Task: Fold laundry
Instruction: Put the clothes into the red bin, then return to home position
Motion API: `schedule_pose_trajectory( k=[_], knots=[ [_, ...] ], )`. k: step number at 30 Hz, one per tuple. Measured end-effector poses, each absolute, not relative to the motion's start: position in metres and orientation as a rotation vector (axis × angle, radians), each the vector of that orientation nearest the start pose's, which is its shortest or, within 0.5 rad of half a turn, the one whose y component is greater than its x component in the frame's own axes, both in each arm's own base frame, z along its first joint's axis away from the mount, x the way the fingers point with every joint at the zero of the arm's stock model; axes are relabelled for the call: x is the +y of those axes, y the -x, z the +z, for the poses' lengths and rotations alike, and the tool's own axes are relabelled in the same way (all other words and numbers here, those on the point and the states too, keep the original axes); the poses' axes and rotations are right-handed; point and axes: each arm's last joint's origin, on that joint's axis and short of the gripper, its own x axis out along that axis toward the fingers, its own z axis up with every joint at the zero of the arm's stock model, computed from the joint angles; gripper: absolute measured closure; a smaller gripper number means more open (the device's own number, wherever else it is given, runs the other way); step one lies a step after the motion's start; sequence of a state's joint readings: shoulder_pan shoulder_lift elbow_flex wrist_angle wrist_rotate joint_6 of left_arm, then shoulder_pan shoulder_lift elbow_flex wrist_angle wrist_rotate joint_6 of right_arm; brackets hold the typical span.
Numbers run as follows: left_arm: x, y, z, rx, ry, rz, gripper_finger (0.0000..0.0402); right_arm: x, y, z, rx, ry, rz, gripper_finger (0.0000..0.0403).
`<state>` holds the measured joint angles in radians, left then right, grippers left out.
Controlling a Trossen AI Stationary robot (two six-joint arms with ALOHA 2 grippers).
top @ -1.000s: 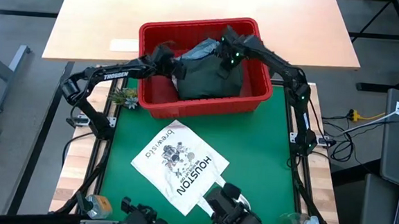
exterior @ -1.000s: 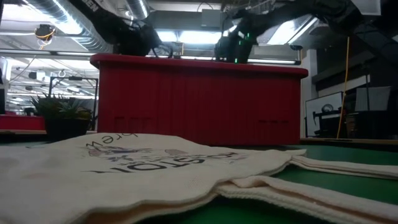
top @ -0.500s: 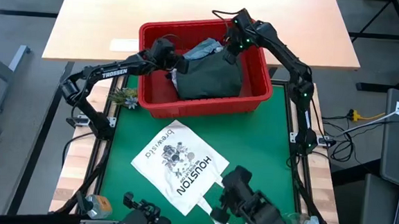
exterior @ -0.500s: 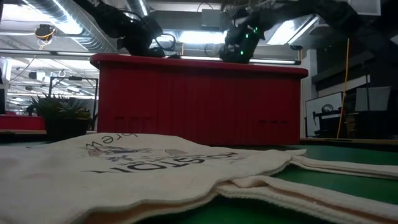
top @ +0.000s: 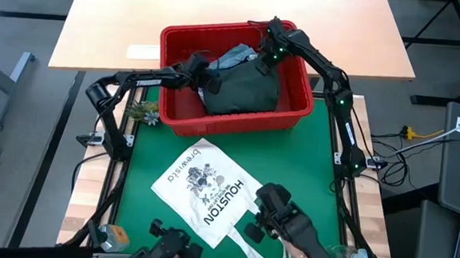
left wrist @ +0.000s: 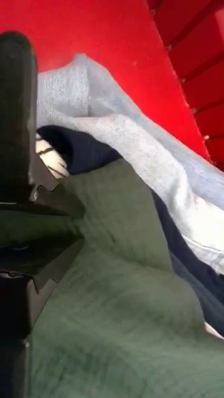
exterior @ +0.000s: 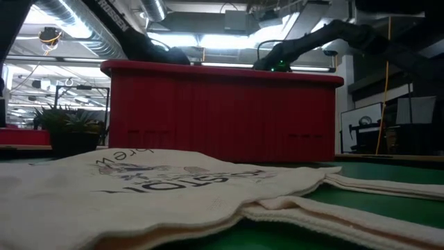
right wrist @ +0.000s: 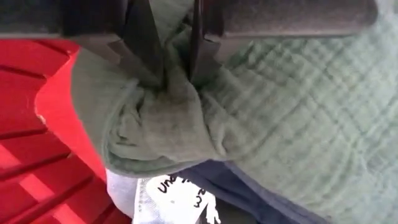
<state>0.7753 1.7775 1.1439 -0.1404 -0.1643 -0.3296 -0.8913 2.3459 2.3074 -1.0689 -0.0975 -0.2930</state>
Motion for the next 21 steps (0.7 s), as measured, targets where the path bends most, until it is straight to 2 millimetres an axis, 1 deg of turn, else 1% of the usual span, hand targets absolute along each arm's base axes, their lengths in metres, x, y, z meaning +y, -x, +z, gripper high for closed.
schedule_pose_trajectory(
  k=[2, 4, 7, 10, 12, 16, 19, 21],
  knots=[
    [0.267, -0.263, 0.203, 0.6, 0.531, 1.017, 0.0341, -0.382, -0.312, 0.261, 1.08, -0.282, -0.55, 0.0324],
    [0.265, -0.259, 0.215, 0.569, 0.523, 1.017, 0.0341, -0.377, -0.309, 0.275, 1.073, -0.276, -0.554, 0.0324],
    [0.261, -0.25, 0.243, 0.493, 0.496, 0.99, 0.0341, -0.366, -0.3, 0.308, 1.033, -0.252, -0.566, 0.0324],
    [0.25, -0.238, 0.276, 0.427, 0.438, 0.897, 0.0341, -0.348, -0.288, 0.342, 0.989, -0.243, -0.55, 0.0324],
    [0.238, -0.23, 0.299, 0.381, 0.401, 0.824, 0.0341, -0.333, -0.279, 0.363, 0.962, -0.237, -0.534, 0.0324],
    [0.207, -0.212, 0.337, 0.312, 0.358, 0.741, 0.0341, -0.291, -0.263, 0.405, 0.942, -0.215, -0.493, 0.0324],
    [0.18, -0.2, 0.36, 0.274, 0.273, 0.694, 0.0341, -0.259, -0.254, 0.43, 0.907, -0.202, -0.41, 0.0326],
    [0.16, -0.193, 0.37, 0.245, 0.205, 0.64, 0.0341, -0.235, -0.248, 0.446, 0.876, -0.193, -0.323, 0.0334]
  ],
)
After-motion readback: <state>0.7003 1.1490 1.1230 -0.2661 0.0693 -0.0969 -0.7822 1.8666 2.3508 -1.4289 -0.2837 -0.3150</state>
